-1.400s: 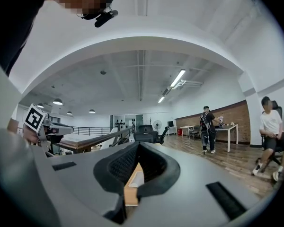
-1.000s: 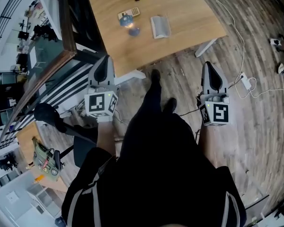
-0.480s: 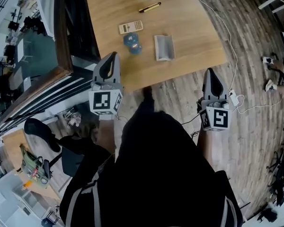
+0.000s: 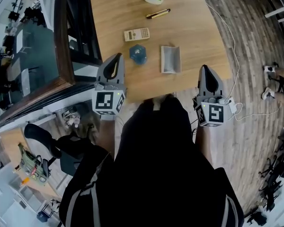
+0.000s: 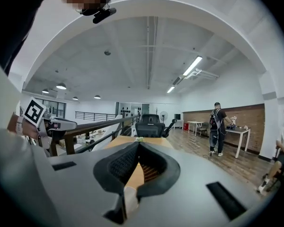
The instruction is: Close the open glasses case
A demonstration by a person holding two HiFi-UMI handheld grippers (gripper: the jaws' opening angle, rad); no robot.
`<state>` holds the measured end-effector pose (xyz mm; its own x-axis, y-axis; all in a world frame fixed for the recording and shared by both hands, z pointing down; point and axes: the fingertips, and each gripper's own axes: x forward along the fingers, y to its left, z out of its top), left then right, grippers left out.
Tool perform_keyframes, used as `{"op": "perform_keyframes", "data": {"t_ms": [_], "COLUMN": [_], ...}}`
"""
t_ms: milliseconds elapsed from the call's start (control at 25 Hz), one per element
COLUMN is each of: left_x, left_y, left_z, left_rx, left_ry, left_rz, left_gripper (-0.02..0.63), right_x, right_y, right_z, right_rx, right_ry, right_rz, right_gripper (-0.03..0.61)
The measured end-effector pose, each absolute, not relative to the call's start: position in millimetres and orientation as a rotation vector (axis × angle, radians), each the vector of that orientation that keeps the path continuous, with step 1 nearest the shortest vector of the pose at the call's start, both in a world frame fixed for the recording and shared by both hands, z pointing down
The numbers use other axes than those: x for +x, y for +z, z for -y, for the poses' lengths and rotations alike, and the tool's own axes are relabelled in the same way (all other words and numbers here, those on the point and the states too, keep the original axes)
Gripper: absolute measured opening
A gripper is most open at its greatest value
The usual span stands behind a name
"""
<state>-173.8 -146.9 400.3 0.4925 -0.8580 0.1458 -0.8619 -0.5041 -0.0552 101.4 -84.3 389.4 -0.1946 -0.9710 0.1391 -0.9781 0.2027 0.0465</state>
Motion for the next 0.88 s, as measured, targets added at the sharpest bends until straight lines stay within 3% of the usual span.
{"op": "perform_keyframes", "data": {"t_ms": [880], "left_x": [-142.0], "left_y": [407.7], "left_z": [182.4], "left_rx": [2.608], "left_ry": [0.342], "left_rz": [1.65], "left_gripper": [-0.002], "right_x": [137.8], "right_y": [428.0], "right_z": [147.7], "right_rx": [1.797], "right_ry": [0.258], "right_rz": [2.405], "right_gripper": [0.014]}}
